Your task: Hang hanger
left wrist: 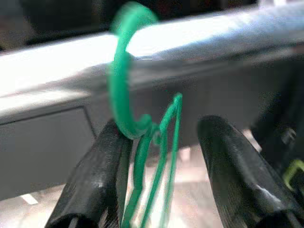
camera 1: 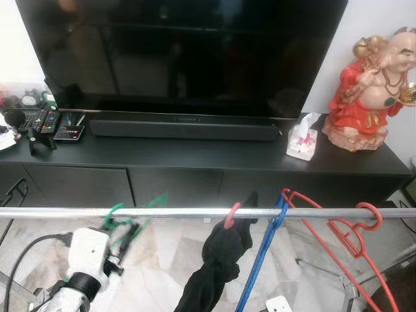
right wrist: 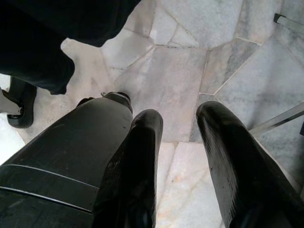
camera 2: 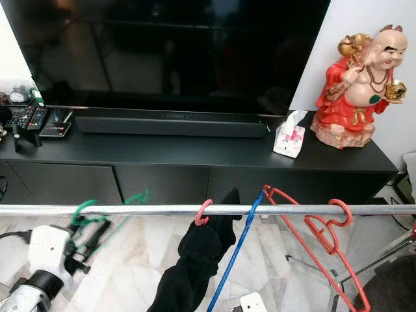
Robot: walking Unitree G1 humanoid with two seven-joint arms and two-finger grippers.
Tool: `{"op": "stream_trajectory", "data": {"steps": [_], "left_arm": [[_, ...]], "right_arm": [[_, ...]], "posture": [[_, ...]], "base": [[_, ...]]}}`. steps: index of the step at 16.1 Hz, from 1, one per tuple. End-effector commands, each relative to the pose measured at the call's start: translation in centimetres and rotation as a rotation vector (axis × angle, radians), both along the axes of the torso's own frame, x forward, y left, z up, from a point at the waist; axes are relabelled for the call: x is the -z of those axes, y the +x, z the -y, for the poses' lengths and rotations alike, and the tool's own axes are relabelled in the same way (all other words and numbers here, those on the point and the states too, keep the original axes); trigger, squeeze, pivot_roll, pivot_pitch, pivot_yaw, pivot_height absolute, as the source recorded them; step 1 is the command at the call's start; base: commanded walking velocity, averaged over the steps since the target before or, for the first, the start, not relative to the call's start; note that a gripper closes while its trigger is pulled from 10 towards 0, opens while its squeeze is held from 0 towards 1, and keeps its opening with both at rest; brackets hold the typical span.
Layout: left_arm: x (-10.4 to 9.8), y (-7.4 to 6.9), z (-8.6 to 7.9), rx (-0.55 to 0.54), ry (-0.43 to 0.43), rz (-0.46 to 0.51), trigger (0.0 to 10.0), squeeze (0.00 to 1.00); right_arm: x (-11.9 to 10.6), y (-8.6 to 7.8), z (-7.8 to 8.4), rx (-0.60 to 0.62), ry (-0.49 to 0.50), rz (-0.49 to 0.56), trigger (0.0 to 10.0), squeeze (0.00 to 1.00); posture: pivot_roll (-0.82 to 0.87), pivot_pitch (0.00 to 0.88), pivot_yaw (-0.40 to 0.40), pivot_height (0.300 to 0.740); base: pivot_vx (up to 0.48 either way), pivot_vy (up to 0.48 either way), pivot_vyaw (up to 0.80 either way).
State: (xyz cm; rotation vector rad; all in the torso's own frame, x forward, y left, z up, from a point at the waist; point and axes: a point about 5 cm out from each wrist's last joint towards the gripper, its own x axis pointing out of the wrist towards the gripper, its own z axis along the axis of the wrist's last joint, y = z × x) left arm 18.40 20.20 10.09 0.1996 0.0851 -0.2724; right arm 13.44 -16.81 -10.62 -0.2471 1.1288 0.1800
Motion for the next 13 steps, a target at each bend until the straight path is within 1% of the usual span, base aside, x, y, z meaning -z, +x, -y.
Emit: {"op": "stream_trajectory", "data": {"steps": [1, 4, 8, 9, 10, 11, 12, 13], "left_arm": [[-0.3, -0.2, 0.7, 0.078, -0.001, -0.024, 10.0, 1.00], [-0.9, -0.4, 0.0, 0.131, 0.043, -0.066, 10.0, 1.00], [-1.0, -0.6, -1.1, 0.101, 0.066, -0.089, 10.0, 1.00], [-1.0, -0.9, -1.3, 0.124, 0.082, -0.115, 10.0, 1.00], [-1.2, -1.1, -1.4, 0.143, 0.080, -0.129, 10.0, 1.00], [-1.6, -1.6, -1.5, 0.196, 0.063, -0.174, 10.0, 1.00], [-1.9, -2.4, -1.5, 0.268, 0.009, -0.248, 10.0, 1.00], [-2.1, -2.6, -1.6, 0.282, -0.012, -0.260, 10.0, 1.00]], "right_arm": [[0.0, 0.0, 0.4, -0.009, -0.010, 0.001, 10.0, 0.00], [0.0, 0.0, 0.6, -0.005, -0.012, 0.000, 10.0, 0.00], [0.0, 0.0, 0.6, -0.007, -0.012, -0.001, 10.0, 0.00], [0.0, 0.0, 0.6, -0.005, -0.012, 0.000, 10.0, 0.00], [0.0, 0.0, 0.6, -0.005, -0.013, 0.000, 10.0, 0.00], [-0.1, 0.0, 0.7, -0.008, -0.015, -0.001, 10.0, 0.00], [-0.1, 0.0, 0.7, -0.015, -0.016, -0.003, 10.0, 0.00], [-0.1, 0.0, 0.8, -0.015, -0.016, -0.003, 10.0, 0.00]], "posture": [[0.04, 0.000, -0.106, 0.740], [0.04, 0.000, -0.108, 0.740], [0.04, 0.000, -0.106, 0.740], [0.04, 0.000, -0.110, 0.740], [0.05, 0.000, -0.112, 0.740], [0.05, 0.000, -0.115, 0.740], [0.06, 0.000, -0.115, 0.740], [0.06, 0.000, -0.114, 0.740]], "base": [[0.000, 0.000, 0.00], [0.000, 0.000, 0.00], [0.000, 0.000, 0.00], [0.000, 0.000, 0.00], [0.000, 0.000, 0.00], [0.000, 0.000, 0.00], [0.000, 0.000, 0.00], [0.000, 0.000, 0.00]]}}
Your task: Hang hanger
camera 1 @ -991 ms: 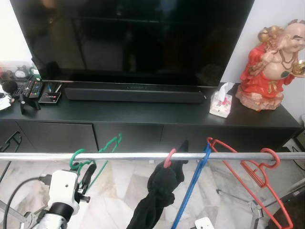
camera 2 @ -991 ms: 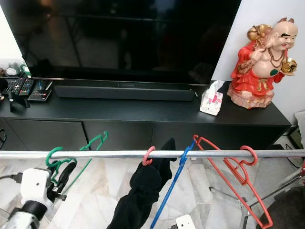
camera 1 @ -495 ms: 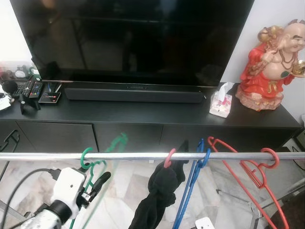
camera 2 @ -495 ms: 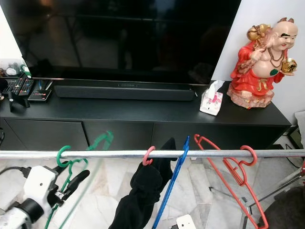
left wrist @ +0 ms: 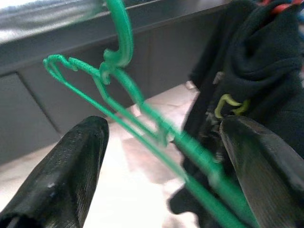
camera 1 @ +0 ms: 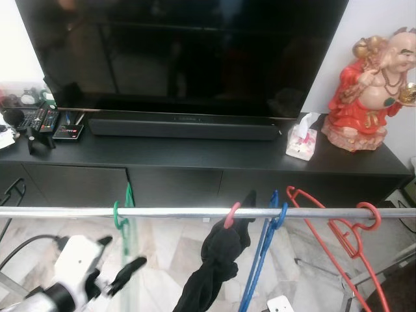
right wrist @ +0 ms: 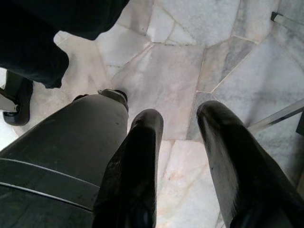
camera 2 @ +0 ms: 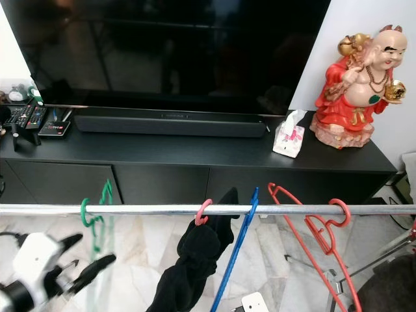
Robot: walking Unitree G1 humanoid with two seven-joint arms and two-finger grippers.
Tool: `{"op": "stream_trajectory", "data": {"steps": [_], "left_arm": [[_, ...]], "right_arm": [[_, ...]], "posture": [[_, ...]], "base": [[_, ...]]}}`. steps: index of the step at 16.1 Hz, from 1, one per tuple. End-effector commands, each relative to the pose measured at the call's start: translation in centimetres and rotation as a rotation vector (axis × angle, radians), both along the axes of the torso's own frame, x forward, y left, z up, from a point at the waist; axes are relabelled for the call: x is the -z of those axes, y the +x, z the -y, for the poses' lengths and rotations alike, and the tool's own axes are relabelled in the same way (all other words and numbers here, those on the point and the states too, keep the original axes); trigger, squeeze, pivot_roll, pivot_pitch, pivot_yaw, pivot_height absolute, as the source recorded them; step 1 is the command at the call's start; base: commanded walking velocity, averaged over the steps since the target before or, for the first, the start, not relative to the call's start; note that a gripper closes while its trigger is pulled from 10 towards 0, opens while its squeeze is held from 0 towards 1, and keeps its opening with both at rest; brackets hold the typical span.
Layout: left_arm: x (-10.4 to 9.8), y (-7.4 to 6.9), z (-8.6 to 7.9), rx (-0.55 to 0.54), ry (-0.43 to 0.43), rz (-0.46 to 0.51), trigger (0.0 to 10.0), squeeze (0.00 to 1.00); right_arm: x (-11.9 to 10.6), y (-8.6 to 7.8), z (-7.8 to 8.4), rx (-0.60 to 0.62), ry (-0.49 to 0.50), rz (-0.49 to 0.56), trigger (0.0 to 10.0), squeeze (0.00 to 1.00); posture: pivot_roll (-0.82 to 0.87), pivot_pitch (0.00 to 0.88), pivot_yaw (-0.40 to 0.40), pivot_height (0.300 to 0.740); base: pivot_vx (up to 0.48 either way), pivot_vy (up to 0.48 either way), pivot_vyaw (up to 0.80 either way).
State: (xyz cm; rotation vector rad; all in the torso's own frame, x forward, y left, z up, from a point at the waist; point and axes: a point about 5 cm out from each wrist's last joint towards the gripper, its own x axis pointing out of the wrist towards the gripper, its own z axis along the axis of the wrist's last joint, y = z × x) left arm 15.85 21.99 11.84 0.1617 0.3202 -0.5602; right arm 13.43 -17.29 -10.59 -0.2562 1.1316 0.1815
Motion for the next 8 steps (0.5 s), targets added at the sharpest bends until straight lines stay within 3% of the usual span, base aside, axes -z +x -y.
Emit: {"op": "stream_trajectory", "data": {"steps": [1, 2, 3, 6, 8], "left_arm": [[-0.7, -0.4, 0.1, 0.033, -0.087, -0.042, 10.0, 0.91], [-0.7, -0.5, 0.0, 0.039, -0.102, -0.054, 10.0, 0.75], [-0.4, -1.1, -0.4, 0.048, -0.130, -0.091, 10.0, 0.00], [0.7, -3.3, -1.9, 0.059, -0.200, -0.245, 10.0, 0.00], [0.8, -4.0, -2.7, 0.036, -0.255, -0.282, 10.0, 0.00]], "right_arm": [[0.0, 0.0, 0.3, -0.001, -0.007, 0.001, 10.0, 0.00], [0.0, 0.0, 0.3, -0.003, -0.008, 0.002, 10.0, 0.00], [0.0, 0.1, 0.3, 0.009, -0.009, 0.007, 10.0, 0.00], [0.0, 0.0, 0.3, 0.036, -0.010, 0.010, 10.0, 0.00], [0.0, 0.0, 0.3, 0.045, -0.012, 0.009, 10.0, 0.00]], "posture": [[0.06, 0.000, -0.113, 0.740], [0.06, 0.000, -0.113, 0.740], [0.06, 0.000, -0.111, 0.740], [0.06, 0.000, -0.106, 0.740], [0.06, 0.000, -0.104, 0.740]], "base": [[0.000, 0.000, 0.00], [0.000, 0.000, 0.00], [0.000, 0.000, 0.00], [0.000, 0.000, 0.00], [0.000, 0.000, 0.00]]}}
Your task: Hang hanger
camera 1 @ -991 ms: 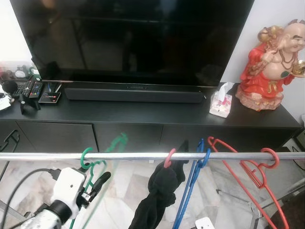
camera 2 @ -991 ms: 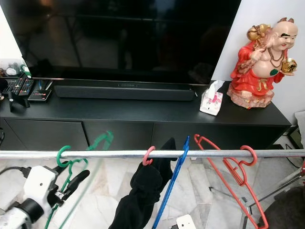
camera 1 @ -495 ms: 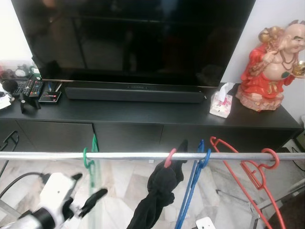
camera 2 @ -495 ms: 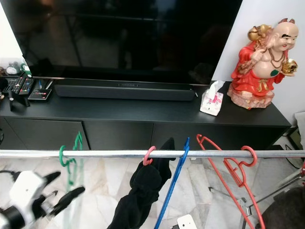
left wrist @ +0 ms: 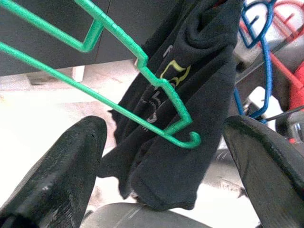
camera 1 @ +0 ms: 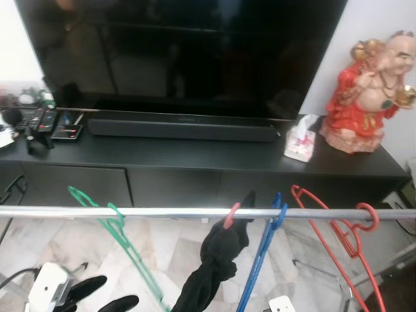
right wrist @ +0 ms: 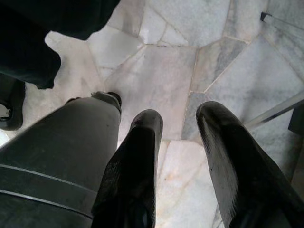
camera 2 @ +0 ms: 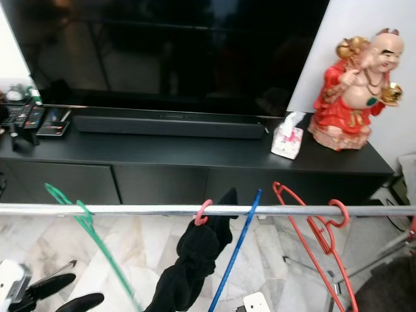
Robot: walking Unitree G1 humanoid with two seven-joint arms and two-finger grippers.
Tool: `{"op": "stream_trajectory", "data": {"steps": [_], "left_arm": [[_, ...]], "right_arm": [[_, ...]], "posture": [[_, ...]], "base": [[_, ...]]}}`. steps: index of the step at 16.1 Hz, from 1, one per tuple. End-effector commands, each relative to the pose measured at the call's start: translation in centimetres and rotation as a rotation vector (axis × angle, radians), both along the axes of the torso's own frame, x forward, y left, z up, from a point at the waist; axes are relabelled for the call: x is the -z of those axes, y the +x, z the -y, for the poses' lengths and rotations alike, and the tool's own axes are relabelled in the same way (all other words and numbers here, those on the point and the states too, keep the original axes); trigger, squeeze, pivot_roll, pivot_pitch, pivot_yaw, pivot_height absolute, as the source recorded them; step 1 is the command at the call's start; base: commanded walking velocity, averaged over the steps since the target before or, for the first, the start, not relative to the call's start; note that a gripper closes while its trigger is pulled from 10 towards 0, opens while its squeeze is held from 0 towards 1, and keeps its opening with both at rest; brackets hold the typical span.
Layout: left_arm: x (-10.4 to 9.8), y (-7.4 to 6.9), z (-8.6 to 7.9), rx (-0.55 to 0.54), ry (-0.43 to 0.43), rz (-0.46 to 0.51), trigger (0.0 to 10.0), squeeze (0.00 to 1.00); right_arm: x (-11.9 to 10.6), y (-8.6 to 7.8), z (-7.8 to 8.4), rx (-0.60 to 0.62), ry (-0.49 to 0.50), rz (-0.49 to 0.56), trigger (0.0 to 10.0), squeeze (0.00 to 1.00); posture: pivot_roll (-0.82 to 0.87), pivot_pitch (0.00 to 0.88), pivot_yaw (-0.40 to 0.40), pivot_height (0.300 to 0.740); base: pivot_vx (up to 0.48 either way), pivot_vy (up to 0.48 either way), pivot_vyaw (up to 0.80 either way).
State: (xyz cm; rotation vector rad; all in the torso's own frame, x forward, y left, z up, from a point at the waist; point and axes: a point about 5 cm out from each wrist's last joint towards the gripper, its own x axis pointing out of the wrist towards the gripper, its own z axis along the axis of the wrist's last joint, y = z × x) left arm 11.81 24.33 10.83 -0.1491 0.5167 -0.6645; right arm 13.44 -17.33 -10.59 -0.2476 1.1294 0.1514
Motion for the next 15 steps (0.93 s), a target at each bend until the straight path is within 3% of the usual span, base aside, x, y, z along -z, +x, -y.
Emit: {"op": "stream_trajectory", "data": {"steps": [1, 2, 3, 5, 7, 9, 10, 11, 13, 14, 15], "left_arm": [[-0.1, -0.4, -0.7, -0.011, -0.041, -0.024, 10.0, 0.00], [0.8, -1.5, -1.4, 0.021, 0.000, -0.103, 10.0, 0.00], [2.2, -2.7, -1.9, 0.066, 0.098, -0.203, 10.0, 0.00], [4.3, -3.8, -2.2, 0.128, 0.228, -0.292, 10.0, 0.00], [6.3, -3.0, -2.0, 0.096, 0.322, -0.265, 10.0, 0.00], [8.8, -1.2, -2.1, 0.008, 0.473, -0.217, 10.0, 0.00], [9.6, -0.6, -2.1, -0.038, 0.495, -0.204, 10.0, 0.00], [11.5, 0.8, -2.0, -0.147, 0.571, -0.189, 10.0, 0.00], [13.7, 2.0, -1.6, -0.246, 0.639, -0.200, 10.0, 0.00], [15.7, 2.7, -0.6, -0.339, 0.607, -0.250, 10.0, 0.00], [16.0, 2.9, -0.5, -0.357, 0.616, -0.255, 10.0, 0.00]], "right_arm": [[0.0, 0.0, 0.3, 0.017, -0.004, 0.003, 10.0, 0.00], [0.0, 0.0, 0.2, 0.019, -0.004, 0.004, 10.0, 0.00], [0.0, 0.0, 0.2, 0.020, -0.004, 0.004, 10.0, 0.00], [0.0, -0.1, 0.2, 0.026, -0.005, 0.005, 10.0, 0.00], [0.0, -0.1, 0.2, 0.033, -0.005, 0.004, 10.0, 0.00], [0.0, -0.2, 0.2, 0.038, -0.005, 0.004, 10.0, 0.00], [0.0, -0.2, 0.2, 0.037, -0.005, 0.003, 10.0, 0.00], [0.1, -0.2, 0.2, 0.042, -0.006, 0.003, 10.0, 0.00], [0.1, -0.2, 0.1, 0.060, -0.005, 0.008, 10.0, 0.00], [0.1, -0.2, 0.0, 0.069, -0.004, 0.011, 10.0, 0.00], [0.1, -0.2, 0.0, 0.074, -0.003, 0.012, 10.0, 0.00]], "posture": [[0.06, 0.000, -0.104, 0.740], [0.06, 0.000, -0.101, 0.740], [0.06, 0.000, -0.101, 0.740], [0.06, 0.000, -0.098, 0.740], [0.06, 0.000, -0.098, 0.740], [0.06, 0.000, -0.099, 0.740], [0.06, 0.000, -0.098, 0.740], [0.05, 0.000, -0.096, 0.740], [0.03, 0.000, -0.091, 0.740], [0.03, 0.000, -0.082, 0.740], [0.03, 0.000, -0.079, 0.740]], "base": [[0.000, 0.000, 0.00], [0.000, 0.000, 0.00], [0.000, 0.000, 0.00], [0.000, 0.000, 0.00], [0.000, 0.000, 0.00], [0.000, 0.000, 0.00], [0.000, 0.000, 0.00], [0.000, 0.000, 0.00], [0.000, 0.000, 0.00], [0.000, 0.000, 0.00], [0.000, 0.000, 0.00]]}}
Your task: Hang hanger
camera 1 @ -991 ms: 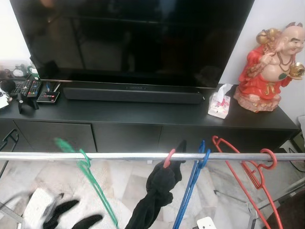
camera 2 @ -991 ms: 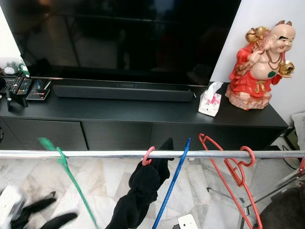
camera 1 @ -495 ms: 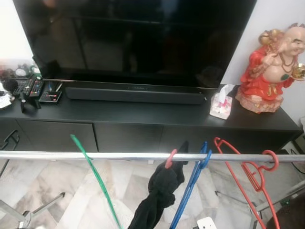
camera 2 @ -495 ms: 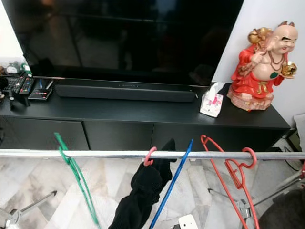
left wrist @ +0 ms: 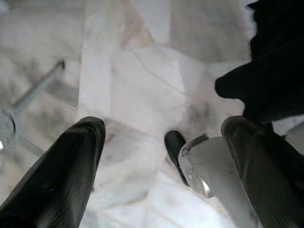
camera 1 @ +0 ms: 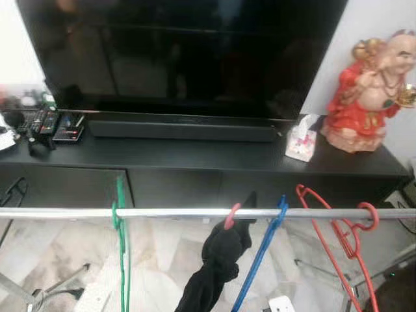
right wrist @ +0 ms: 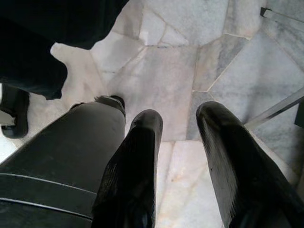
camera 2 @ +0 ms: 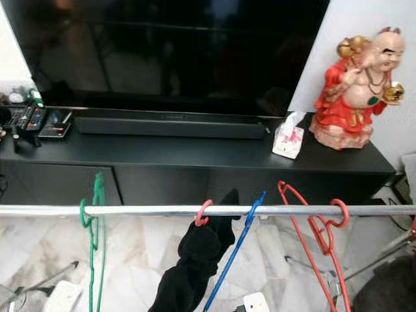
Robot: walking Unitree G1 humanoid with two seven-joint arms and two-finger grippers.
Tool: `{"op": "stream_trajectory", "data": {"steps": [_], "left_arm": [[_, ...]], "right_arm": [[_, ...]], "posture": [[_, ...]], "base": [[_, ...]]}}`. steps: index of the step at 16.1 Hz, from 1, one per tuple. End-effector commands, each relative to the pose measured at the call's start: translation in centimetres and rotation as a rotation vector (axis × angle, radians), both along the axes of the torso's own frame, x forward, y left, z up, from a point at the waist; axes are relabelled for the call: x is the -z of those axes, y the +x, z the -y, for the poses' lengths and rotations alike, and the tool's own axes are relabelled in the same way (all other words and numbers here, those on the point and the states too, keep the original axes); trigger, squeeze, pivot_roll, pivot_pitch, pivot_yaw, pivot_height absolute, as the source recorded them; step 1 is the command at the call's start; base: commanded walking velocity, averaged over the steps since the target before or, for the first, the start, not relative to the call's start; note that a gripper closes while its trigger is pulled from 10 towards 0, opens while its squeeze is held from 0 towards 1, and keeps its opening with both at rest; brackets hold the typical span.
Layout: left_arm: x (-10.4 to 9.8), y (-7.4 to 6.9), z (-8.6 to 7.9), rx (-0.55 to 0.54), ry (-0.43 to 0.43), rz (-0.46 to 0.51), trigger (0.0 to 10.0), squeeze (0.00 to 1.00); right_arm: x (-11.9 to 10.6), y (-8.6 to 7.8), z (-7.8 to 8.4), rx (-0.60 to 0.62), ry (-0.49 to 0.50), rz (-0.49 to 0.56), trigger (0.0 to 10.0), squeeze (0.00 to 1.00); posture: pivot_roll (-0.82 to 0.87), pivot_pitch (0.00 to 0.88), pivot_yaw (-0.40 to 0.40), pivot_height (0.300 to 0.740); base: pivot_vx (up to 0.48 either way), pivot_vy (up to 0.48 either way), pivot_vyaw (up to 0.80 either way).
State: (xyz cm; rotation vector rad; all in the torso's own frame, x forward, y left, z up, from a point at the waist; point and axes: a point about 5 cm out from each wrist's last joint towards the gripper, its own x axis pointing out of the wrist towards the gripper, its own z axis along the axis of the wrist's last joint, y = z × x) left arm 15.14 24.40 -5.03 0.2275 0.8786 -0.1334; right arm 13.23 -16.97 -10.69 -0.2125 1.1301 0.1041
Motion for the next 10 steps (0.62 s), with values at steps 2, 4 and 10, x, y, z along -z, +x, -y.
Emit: {"op": "stream_trajectory", "data": {"steps": [2, 4, 10], "left_arm": [[2.1, 0.2, 0.7, -0.114, -0.006, -0.053, 10.0, 0.00], [2.9, 0.5, 2.2, -0.103, -0.051, -0.088, 10.0, 0.00], [3.0, 2.6, 2.7, -0.084, 0.029, -0.091, 10.0, 0.00]], "right_arm": [[0.0, -0.1, 0.0, 0.097, 0.005, 0.015, 10.0, 0.00], [0.0, -0.1, -0.1, 0.095, 0.003, 0.017, 10.0, 0.00], [0.2, -0.5, -0.4, 0.198, 0.016, 0.017, 10.0, 0.00]], "posture": [[0.00, 0.000, -0.055, 0.740], [0.02, 0.000, -0.064, 0.740], [-0.02, 0.000, -0.037, 0.740]], "base": [[0.000, 0.000, 0.00], [0.000, 0.000, 0.00], [0.000, 0.000, 0.00]]}}
